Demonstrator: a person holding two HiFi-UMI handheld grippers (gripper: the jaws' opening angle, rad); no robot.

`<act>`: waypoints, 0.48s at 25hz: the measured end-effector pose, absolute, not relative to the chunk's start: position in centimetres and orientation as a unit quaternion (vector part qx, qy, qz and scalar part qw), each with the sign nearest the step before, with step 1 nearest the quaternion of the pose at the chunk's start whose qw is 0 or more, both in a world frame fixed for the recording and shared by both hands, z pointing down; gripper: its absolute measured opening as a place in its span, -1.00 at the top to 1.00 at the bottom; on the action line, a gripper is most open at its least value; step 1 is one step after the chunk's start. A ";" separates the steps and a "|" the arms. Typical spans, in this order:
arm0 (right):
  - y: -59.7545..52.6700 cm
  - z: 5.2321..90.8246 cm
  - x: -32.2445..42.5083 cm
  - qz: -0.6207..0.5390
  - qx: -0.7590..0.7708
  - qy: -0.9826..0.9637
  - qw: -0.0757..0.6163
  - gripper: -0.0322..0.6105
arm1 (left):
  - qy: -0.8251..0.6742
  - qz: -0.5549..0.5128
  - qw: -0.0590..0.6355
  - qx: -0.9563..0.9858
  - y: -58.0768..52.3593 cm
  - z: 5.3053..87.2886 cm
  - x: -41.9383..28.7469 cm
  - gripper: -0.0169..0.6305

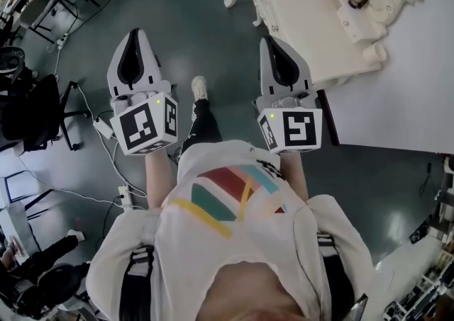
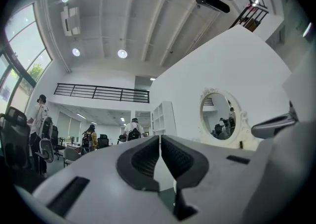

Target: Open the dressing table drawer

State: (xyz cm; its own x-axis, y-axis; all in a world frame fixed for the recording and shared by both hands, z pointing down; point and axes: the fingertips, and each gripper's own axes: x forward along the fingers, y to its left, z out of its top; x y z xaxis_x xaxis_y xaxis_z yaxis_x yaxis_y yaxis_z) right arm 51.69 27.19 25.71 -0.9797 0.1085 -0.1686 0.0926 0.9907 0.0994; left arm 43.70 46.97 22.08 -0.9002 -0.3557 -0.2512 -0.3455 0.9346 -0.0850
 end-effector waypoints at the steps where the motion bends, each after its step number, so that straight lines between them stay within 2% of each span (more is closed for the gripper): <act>1: 27.0 25.7 51.0 0.049 0.048 0.994 0.090 0.90 | 0.975 -0.019 0.135 -0.178 47.0 22.0 42.7 0.91; 12: 24.3 25.7 39.5 0.060 0.027 0.994 0.086 0.90 | 0.972 -0.014 0.125 -0.200 43.8 22.5 29.6 0.91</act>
